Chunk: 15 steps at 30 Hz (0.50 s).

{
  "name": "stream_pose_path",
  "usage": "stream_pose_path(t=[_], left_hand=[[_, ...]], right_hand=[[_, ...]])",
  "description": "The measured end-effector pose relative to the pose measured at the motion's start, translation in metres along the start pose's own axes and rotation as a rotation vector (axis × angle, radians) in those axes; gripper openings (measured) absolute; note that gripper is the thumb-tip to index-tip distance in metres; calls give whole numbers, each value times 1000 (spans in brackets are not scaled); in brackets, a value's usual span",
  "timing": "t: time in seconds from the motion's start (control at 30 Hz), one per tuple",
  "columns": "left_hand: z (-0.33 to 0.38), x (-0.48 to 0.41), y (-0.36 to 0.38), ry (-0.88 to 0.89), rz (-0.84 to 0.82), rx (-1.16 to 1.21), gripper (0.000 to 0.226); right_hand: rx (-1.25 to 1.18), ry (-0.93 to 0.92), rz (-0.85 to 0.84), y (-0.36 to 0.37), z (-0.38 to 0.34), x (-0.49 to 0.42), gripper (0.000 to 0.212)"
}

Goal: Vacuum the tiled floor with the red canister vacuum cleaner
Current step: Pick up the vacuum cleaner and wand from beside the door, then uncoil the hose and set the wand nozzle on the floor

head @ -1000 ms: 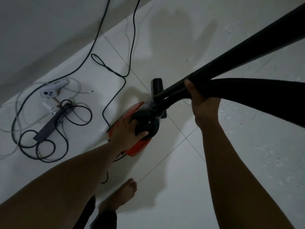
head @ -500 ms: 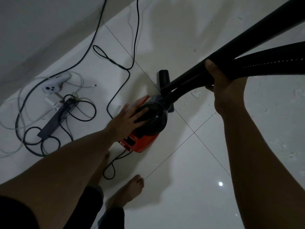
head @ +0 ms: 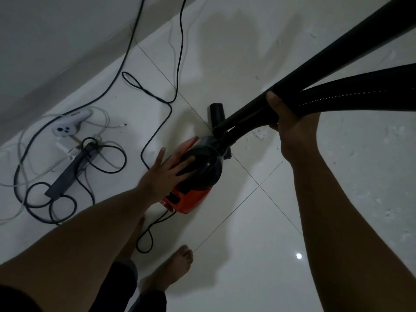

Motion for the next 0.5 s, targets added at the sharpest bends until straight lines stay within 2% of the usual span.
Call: stream_pose_path(t=[0.1,0.2,0.3,0.37,0.4,0.5], left_hand=[[5,2,-9,-32,-46,66,132],[8,8,-16,-67,-61,153,131],[7,8,-11,-76,-222,250,121],[3,7,-11,-156,-258,376,101],[-2,6,-15,-240,-243,542,85],[-23,-4,-70,-423,23,899,52]], right_hand=[[0,5,31,0,4,1,65],[11,17,44,0,10,2,63],[40,24,61,-2,12,0,61],[56,33,80,-4,13,-1,57],[58,39,86,-5,14,-2,54],[58,43,96,-7,16,-1,52]])
Point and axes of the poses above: each hand's wrist, its own x-axis away from the middle knuckle, its own y-axis out of the palm, z = x × y, the point moved 9 cm from there along -x, towards the middle knuckle, and after that the axes turned 4 degrees about -z, right-handed, at the moved point
